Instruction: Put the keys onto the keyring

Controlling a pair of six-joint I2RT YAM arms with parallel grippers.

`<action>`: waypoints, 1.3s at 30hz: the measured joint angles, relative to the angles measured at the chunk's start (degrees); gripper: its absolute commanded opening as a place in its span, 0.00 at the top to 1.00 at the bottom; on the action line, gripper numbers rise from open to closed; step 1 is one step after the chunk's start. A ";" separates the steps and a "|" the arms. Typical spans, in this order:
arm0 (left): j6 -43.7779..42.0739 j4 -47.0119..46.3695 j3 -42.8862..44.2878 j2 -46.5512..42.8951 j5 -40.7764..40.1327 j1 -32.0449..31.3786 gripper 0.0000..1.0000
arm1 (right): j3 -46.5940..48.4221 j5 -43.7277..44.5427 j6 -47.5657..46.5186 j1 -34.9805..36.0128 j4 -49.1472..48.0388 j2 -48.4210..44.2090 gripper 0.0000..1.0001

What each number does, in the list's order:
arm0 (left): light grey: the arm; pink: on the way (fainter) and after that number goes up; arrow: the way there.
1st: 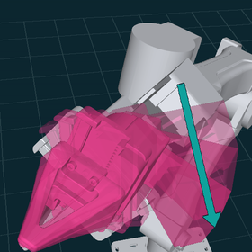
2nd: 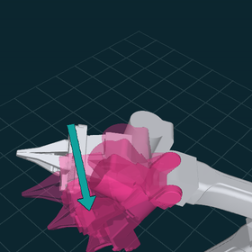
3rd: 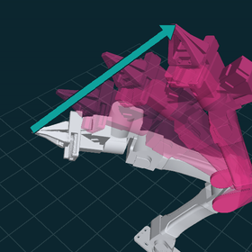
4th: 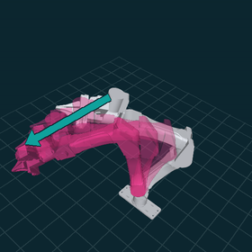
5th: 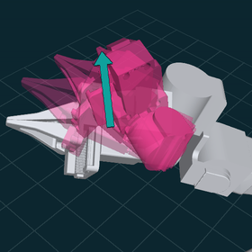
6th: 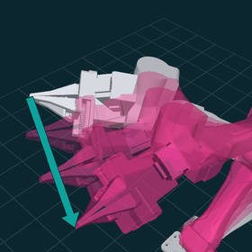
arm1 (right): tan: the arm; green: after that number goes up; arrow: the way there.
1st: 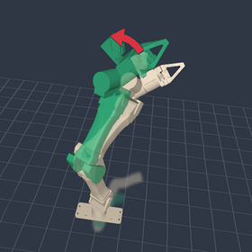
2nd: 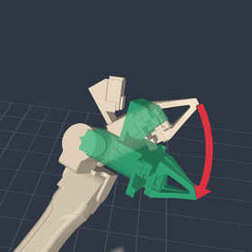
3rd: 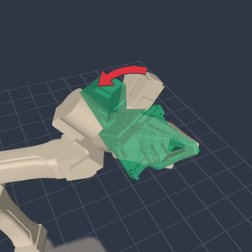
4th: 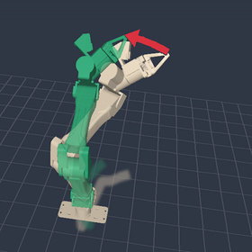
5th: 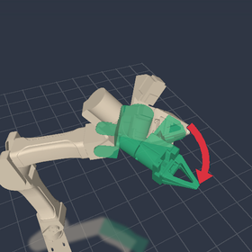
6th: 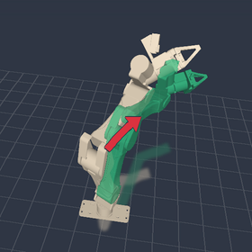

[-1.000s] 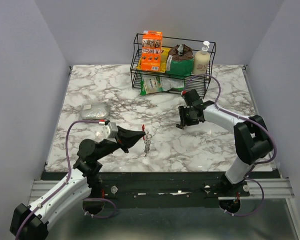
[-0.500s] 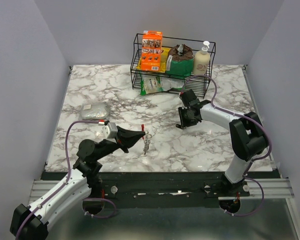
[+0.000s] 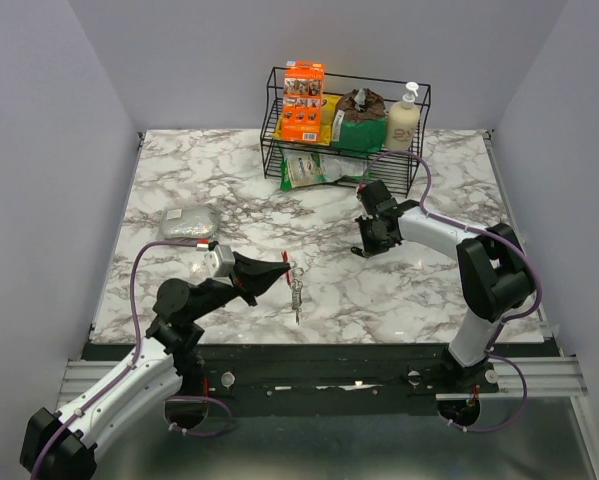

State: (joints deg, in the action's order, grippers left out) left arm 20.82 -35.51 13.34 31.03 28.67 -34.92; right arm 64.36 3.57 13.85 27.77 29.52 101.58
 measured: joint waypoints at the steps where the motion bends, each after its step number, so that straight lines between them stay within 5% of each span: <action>1: 0.00 0.00 0.00 0.00 0.00 0.02 1.00 | 0.00 -0.02 -0.04 0.02 0.13 0.00 0.90; 15: 0.00 0.02 -0.02 0.00 -0.57 0.00 1.00 | 0.00 -2.97 -0.39 1.22 0.35 -0.02 0.99; 39: -0.13 1.27 -0.76 -0.61 -0.68 0.02 1.00 | 1.99 -8.83 -2.99 8.55 0.37 0.00 0.92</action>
State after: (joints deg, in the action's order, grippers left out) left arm 20.69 -34.24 12.58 30.41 27.99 -34.89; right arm 66.35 -5.26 10.85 36.32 29.89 101.58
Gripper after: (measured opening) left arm 0.009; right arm 0.069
